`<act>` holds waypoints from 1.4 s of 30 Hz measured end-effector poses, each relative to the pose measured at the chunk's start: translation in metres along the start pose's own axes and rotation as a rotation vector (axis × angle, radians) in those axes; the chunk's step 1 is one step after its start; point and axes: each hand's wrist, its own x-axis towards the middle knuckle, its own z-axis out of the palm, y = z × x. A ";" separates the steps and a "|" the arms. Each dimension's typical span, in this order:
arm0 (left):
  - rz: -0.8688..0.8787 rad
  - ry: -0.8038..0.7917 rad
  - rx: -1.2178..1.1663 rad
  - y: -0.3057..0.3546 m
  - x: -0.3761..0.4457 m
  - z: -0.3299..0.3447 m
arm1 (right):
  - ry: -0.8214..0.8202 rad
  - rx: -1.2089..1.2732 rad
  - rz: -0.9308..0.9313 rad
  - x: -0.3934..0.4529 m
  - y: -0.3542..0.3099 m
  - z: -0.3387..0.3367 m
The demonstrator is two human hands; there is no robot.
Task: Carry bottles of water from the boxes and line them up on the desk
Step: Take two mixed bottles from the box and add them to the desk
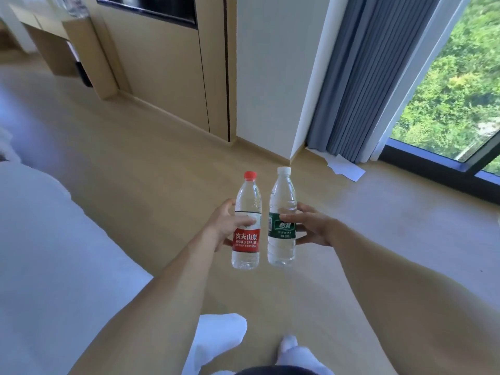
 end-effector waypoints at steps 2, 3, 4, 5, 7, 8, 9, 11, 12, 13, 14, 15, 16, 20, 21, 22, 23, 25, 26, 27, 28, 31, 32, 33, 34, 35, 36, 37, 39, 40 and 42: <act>-0.012 0.042 -0.018 0.008 0.028 -0.012 | -0.039 -0.013 0.004 0.035 -0.016 -0.004; -0.014 0.057 -0.027 0.012 0.042 -0.018 | -0.053 -0.014 0.006 0.053 -0.023 -0.006; -0.018 0.070 -0.033 0.016 0.056 -0.024 | -0.069 -0.020 0.009 0.073 -0.031 -0.009; -0.025 0.084 -0.038 0.021 0.070 -0.029 | -0.086 -0.031 0.016 0.093 -0.039 -0.012; -0.048 0.121 -0.046 0.030 0.098 -0.039 | -0.129 -0.057 0.034 0.134 -0.056 -0.016; -0.058 0.141 -0.049 0.035 0.113 -0.043 | -0.153 -0.068 0.041 0.155 -0.064 -0.019; -0.059 0.159 -0.052 0.040 0.128 -0.048 | -0.177 -0.077 0.044 0.178 -0.073 -0.022; -0.070 0.204 -0.073 0.053 0.159 -0.057 | -0.221 -0.097 0.050 0.221 -0.094 -0.028; -0.087 0.233 -0.084 0.060 0.174 -0.061 | -0.243 -0.111 0.059 0.241 -0.106 -0.030; -0.106 0.260 -0.090 0.068 0.188 -0.066 | -0.262 -0.127 0.069 0.258 -0.119 -0.032; -0.122 0.282 -0.095 0.076 0.200 -0.070 | -0.282 -0.138 0.077 0.275 -0.131 -0.034; -0.129 0.305 -0.104 0.084 0.212 -0.075 | -0.301 -0.146 0.080 0.292 -0.143 -0.035; -0.128 0.328 -0.117 0.093 0.222 -0.081 | -0.316 -0.151 0.080 0.308 -0.155 -0.035; -0.135 0.433 -0.171 0.118 0.257 -0.107 | -0.377 -0.225 0.083 0.363 -0.204 -0.024; -0.137 0.455 -0.186 0.122 0.264 -0.114 | -0.397 -0.237 0.082 0.376 -0.214 -0.018; -0.136 0.475 -0.196 0.126 0.271 -0.123 | -0.413 -0.241 0.079 0.390 -0.223 -0.012; -0.135 0.496 -0.207 0.130 0.277 -0.132 | -0.427 -0.248 0.076 0.403 -0.233 -0.005; -0.138 0.538 -0.232 0.133 0.290 -0.153 | -0.459 -0.276 0.075 0.427 -0.250 0.013; -0.140 0.557 -0.243 0.133 0.295 -0.164 | -0.474 -0.291 0.077 0.439 -0.257 0.023; -0.140 0.573 -0.254 0.133 0.302 -0.177 | -0.489 -0.303 0.077 0.452 -0.264 0.034; -0.141 0.584 -0.266 0.132 0.309 -0.192 | -0.502 -0.313 0.076 0.466 -0.271 0.045; -0.136 0.603 -0.312 0.131 0.334 -0.240 | -0.544 -0.351 0.075 0.509 -0.292 0.079; -0.133 0.605 -0.326 0.132 0.344 -0.258 | -0.554 -0.365 0.079 0.525 -0.300 0.091; -0.128 0.605 -0.333 0.133 0.354 -0.276 | -0.559 -0.375 0.083 0.541 -0.307 0.103; -0.119 0.606 -0.335 0.133 0.365 -0.296 | -0.563 -0.381 0.083 0.558 -0.315 0.116; -0.108 0.609 -0.337 0.135 0.376 -0.316 | -0.562 -0.387 0.079 0.575 -0.324 0.131; -0.102 0.611 -0.343 0.139 0.386 -0.336 | -0.557 -0.391 0.077 0.591 -0.333 0.145; -0.105 0.610 -0.347 0.144 0.396 -0.357 | -0.551 -0.397 0.080 0.606 -0.344 0.160; -0.116 0.611 -0.351 0.154 0.411 -0.393 | -0.547 -0.404 0.092 0.628 -0.363 0.187; -0.111 0.610 -0.355 0.159 0.418 -0.413 | -0.547 -0.393 0.086 0.642 -0.372 0.201; -0.099 0.601 -0.367 0.170 0.433 -0.450 | -0.550 -0.359 0.078 0.666 -0.392 0.229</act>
